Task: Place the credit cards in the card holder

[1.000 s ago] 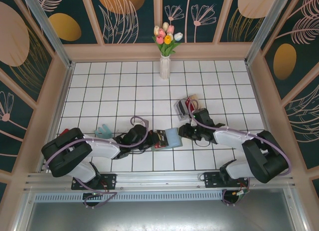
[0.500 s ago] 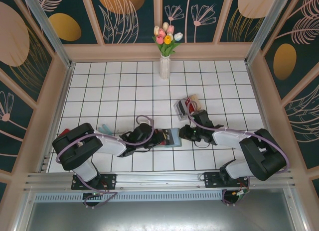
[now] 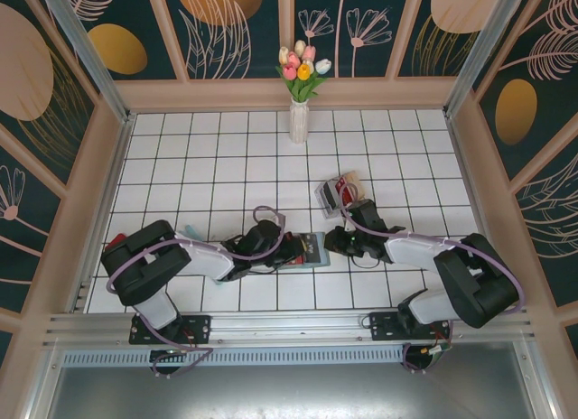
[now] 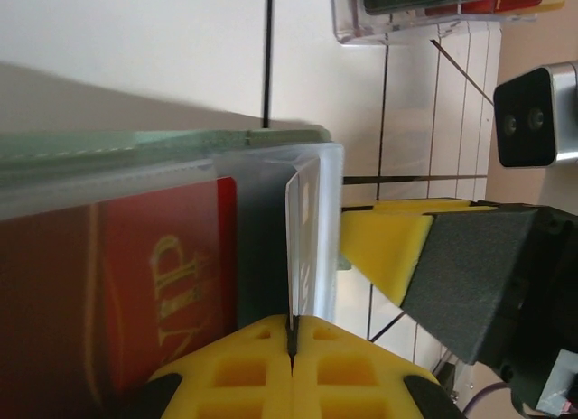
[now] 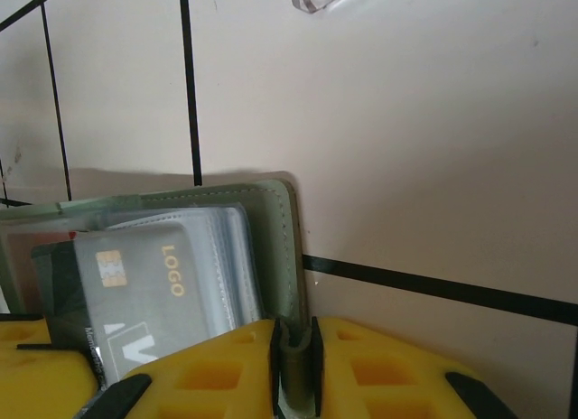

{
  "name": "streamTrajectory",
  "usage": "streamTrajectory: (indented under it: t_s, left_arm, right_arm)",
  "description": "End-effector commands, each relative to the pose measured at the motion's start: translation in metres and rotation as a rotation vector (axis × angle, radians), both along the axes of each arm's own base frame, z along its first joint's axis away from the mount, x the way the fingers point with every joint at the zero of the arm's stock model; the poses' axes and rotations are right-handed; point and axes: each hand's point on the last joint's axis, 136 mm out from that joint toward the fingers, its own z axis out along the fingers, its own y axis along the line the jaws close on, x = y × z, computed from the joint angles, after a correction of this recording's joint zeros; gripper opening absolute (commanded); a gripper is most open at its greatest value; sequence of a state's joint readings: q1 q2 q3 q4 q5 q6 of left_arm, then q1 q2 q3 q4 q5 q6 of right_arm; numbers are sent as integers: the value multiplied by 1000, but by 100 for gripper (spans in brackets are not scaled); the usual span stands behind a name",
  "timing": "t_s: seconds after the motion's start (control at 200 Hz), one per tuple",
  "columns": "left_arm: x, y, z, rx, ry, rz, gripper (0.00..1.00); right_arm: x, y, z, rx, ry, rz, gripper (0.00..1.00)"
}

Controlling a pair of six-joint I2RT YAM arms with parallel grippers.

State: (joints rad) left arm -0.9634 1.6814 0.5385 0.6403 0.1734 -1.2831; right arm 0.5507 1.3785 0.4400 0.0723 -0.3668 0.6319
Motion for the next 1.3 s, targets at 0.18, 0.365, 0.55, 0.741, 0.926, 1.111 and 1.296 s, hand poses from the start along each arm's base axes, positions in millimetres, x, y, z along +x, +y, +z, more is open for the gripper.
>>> streamTrajectory:
  t_s: [0.18,0.365,0.55,0.741,0.926,1.111,1.296]
  left_arm:
    - [-5,-21,-7,7,39,-62,14]
    - [-6,-4,-16,81,42,-29,27]
    - [-4,9,2,102,-2,5,43]
    - [2,19,17,137,-59,35,49]
    - [-1,10,10,130,-34,-8,46]
    - [1,6,10,152,-44,-25,46]
    - [23,6,34,172,-132,43,48]
  right_arm:
    - [-15,9,-1,44,56,34,18]
    - [-12,3,-4,4,51,6,19]
    - [-7,-2,1,-35,38,-13,21]
    - [11,-4,32,-53,-59,-20,27]
    - [17,-1,39,-53,-65,2,28]
    - [20,-11,42,-91,-92,-40,28]
    - [58,-46,91,-202,-259,-138,29]
